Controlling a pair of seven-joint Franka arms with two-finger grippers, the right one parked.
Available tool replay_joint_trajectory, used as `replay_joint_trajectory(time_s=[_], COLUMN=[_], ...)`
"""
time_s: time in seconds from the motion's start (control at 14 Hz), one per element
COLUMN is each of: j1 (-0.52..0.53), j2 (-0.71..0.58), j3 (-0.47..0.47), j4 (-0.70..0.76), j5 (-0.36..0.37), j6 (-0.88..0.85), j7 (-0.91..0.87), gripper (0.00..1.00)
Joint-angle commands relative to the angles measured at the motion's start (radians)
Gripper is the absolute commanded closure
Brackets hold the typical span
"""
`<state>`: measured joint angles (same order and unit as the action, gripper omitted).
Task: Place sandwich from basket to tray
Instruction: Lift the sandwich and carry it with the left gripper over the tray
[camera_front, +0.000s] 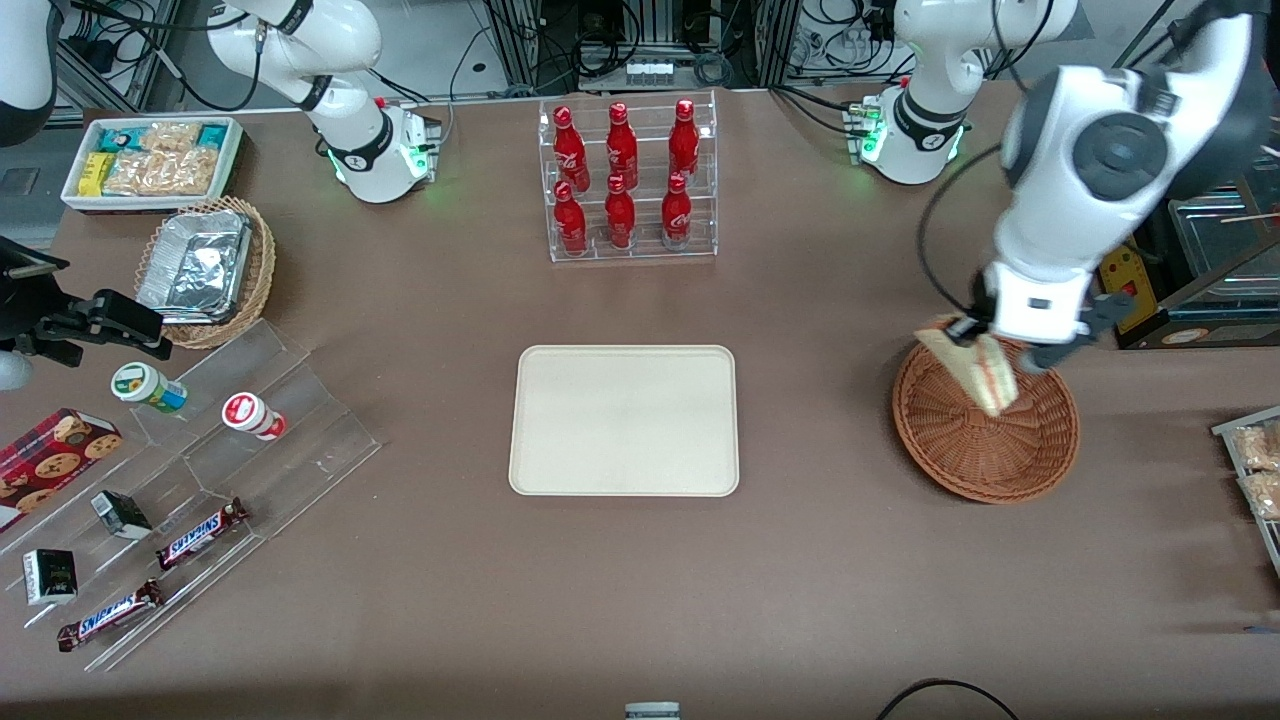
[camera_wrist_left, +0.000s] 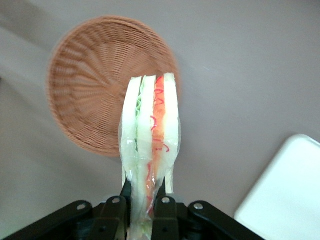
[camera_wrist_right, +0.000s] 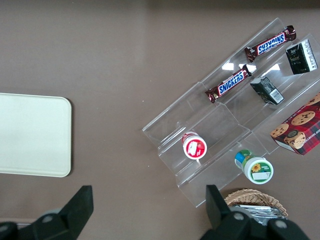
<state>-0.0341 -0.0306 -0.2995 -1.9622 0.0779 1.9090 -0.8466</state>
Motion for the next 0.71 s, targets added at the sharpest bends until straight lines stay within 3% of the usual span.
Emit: replay_joint_trajectory(time_s=[0.0, 0.21, 0.5, 0.64], j1=[0.002, 0.002, -0.035, -0.082], j2=[0.096, 0.201, 0.322, 0.406], j3=[-0.113, -0.225, -0.300, -0.300], j4=[0.109, 0.173, 0.187, 0.209], j5=[-0.033, -0.026, -0.009, 0.077], j6=[-0.005, 0.034, 0.188, 0.226], j7=[0.001, 0.061, 0.100, 0.090], gripper=[0.90, 0.91, 0.92, 0.91])
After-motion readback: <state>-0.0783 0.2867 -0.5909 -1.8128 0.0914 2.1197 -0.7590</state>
